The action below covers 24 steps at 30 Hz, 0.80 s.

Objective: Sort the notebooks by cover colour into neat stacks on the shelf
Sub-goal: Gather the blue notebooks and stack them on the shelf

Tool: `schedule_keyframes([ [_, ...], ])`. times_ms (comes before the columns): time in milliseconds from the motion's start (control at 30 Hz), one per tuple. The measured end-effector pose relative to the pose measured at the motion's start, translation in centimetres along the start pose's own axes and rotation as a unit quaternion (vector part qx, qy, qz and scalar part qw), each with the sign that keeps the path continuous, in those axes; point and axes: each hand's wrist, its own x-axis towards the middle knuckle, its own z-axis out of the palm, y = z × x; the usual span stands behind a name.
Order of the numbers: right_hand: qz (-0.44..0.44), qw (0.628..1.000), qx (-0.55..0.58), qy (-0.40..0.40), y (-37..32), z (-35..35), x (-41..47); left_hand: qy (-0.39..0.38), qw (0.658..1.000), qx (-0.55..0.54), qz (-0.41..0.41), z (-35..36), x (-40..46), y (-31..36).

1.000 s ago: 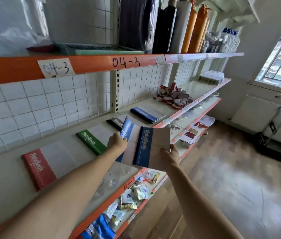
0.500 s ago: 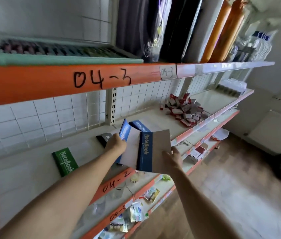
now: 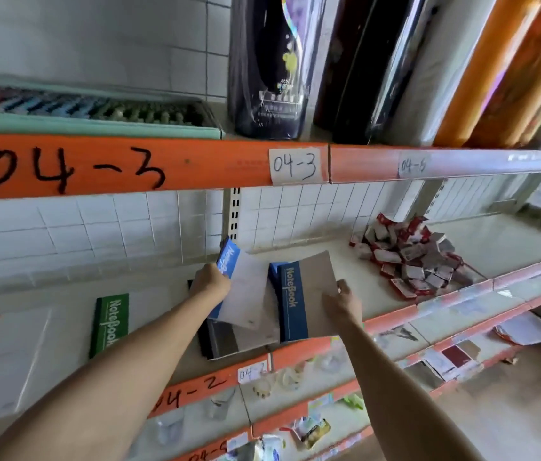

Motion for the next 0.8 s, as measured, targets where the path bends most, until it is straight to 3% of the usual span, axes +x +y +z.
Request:
schedule_keyframes([
  [300,-0.043,0.99,-0.028,-0.129,0.3,0.4,9.1,0.077,0.995,-0.022,-0.06,1.2,0.1,3.5],
  [533,-0.074,0.965,-0.193,-0.159,0.4,-0.4,11.5,0.096,0.989,-0.049,-0.098,3.6,-1.5,6.3],
  [800,-0.108,0.953,-0.159,-0.234,1.0,-2.2,14.0,0.012,0.988,-0.135,-0.078,7.6,-2.5,10.6],
])
